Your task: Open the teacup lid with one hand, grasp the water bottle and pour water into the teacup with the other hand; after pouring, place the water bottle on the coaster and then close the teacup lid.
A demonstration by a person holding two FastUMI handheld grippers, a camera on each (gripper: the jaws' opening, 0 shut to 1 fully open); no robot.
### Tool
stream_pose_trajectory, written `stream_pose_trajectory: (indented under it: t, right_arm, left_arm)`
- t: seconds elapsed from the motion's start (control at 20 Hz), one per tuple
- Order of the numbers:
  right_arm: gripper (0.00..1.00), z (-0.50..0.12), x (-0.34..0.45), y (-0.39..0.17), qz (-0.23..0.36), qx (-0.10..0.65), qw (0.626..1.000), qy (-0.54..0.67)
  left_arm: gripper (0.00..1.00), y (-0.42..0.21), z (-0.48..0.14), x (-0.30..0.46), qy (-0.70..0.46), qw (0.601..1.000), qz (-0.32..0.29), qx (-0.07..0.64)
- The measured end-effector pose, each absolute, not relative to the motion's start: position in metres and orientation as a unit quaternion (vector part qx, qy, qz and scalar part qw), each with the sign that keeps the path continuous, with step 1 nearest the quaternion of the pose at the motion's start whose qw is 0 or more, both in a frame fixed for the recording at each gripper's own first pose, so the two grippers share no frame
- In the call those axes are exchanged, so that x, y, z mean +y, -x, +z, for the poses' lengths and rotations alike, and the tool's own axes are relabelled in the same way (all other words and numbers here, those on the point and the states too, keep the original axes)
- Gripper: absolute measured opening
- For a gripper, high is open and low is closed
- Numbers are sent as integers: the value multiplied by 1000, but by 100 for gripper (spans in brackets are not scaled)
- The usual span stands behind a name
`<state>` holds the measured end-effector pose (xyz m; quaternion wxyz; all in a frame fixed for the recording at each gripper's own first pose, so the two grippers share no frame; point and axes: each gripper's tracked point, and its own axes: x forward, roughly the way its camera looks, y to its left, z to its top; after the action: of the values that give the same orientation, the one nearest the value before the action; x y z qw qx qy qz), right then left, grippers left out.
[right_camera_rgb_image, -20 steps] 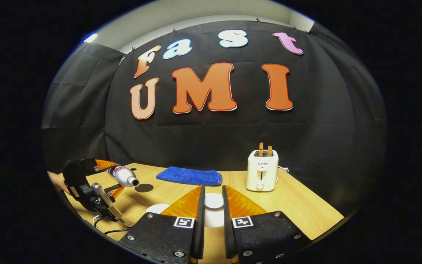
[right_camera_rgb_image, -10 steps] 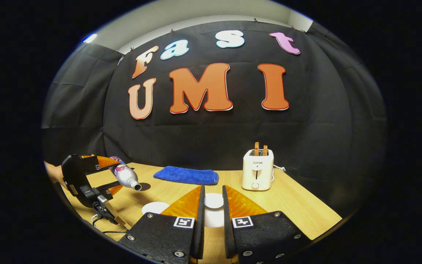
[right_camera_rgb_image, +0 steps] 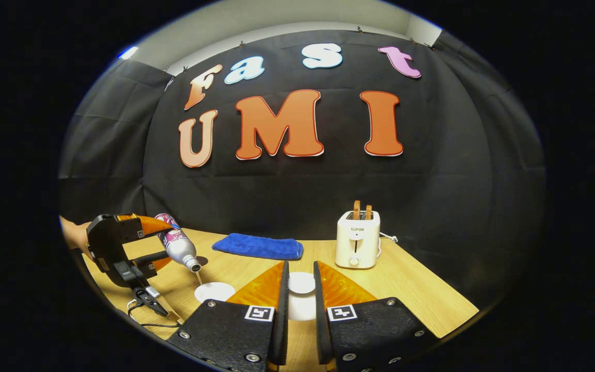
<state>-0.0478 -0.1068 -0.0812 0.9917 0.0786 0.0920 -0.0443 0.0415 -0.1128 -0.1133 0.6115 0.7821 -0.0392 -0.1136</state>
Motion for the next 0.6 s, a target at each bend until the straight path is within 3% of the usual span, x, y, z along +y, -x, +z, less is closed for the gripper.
stream_pose_trajectory:
  t: [0.1, 0.2, 0.35, 0.4, 0.6]
  right_arm:
    - [23, -83, -107, 48, -43, 93, 991, -80]
    - [23, -83, -111, 46, -44, 94, 991, -82]
    - [23, -83, -114, 47, -45, 94, 991, -82]
    - [23, -83, -115, 46, -46, 94, 991, -82]
    - [23, -85, -116, 46, -46, 94, 991, -84]
  left_arm:
    - [87, -41, -112, -116, -788, 603, -114, -44]
    - [82, -41, -110, -120, -793, 597, -113, -47]
    - [87, -43, -106, -122, -800, 587, -113, -52]
    - [82, -44, -105, -125, -802, 585, -113, -54]
    - [82, -47, -105, -136, -809, 572, -124, -62]
